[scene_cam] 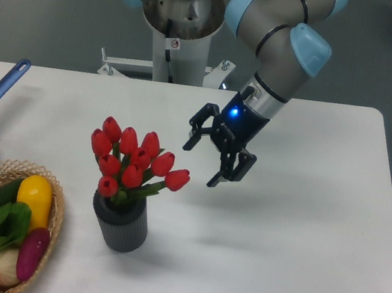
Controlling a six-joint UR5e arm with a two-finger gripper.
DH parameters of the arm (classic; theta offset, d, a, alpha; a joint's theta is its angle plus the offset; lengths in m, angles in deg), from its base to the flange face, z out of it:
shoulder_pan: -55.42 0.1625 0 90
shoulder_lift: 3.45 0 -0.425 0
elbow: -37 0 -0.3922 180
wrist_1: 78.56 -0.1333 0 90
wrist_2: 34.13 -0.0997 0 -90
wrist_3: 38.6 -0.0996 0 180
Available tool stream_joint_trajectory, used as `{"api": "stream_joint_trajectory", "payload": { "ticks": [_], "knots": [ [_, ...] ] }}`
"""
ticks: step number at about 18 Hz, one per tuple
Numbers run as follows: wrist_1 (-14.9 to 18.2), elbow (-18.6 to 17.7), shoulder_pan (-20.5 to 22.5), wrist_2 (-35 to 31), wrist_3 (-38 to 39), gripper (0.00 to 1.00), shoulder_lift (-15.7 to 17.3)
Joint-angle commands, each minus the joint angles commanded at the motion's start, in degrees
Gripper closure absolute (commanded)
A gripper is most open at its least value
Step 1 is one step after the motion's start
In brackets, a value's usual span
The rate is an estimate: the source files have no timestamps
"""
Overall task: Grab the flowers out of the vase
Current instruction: 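Rotate the gripper sideways and advance it around the tulip stems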
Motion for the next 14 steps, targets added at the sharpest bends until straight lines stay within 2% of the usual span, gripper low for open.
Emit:
{"api": "stream_joint_trajectory", "payload": {
  "ticks": [3, 6, 14],
  "knots": [
    [-0.35, 0.0, -0.7, 5.72, 0.54, 0.0, -0.98],
    [-0.79, 0.09, -2.64, 7.14, 0.36, 0.0, -2.47],
    [-0.7, -1.49, -2.64, 12.93, 0.54, 0.0, -3.7]
  ]
}}
